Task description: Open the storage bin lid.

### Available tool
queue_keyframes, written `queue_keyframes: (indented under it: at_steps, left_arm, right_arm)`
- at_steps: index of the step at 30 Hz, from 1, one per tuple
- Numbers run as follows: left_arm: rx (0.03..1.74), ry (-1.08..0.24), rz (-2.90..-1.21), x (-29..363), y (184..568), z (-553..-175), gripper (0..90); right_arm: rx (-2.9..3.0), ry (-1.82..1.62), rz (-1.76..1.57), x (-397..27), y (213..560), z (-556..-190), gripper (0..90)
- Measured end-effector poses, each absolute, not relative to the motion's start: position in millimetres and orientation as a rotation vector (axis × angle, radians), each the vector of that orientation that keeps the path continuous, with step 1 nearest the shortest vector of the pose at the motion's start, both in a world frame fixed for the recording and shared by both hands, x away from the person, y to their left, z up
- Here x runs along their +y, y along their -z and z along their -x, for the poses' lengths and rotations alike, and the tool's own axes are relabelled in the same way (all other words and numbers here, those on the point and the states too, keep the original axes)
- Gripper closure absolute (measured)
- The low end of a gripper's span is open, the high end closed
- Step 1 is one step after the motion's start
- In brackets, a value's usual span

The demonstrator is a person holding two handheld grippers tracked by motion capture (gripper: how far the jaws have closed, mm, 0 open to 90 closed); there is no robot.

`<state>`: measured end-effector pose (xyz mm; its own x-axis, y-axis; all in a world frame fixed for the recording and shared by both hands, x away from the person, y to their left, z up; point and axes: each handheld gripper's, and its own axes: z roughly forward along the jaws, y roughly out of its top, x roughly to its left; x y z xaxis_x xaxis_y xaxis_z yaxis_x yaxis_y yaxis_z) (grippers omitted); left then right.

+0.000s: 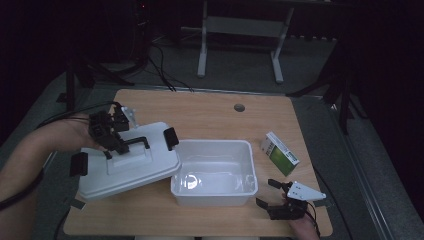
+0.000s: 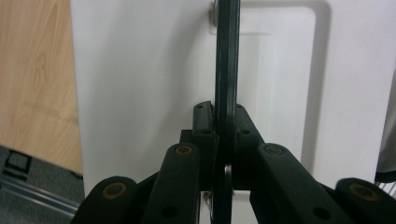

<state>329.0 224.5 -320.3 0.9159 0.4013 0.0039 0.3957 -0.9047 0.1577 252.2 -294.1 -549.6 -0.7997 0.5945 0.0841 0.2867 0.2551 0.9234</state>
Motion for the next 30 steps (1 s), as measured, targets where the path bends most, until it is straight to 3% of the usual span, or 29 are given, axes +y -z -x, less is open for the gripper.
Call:
queue_keyframes:
  at_steps: [16, 30]
  left_arm:
    - [0.750, -0.045, -2.887, 273, 345, -319, 84.2]
    - [0.780, 0.012, -2.875, 277, 398, -326, 84.2]
  right_arm:
    - [2.246, -1.562, -0.816, -294, 550, -252, 13.3]
    - [2.246, -1.563, -0.817, -294, 550, -252, 13.3]
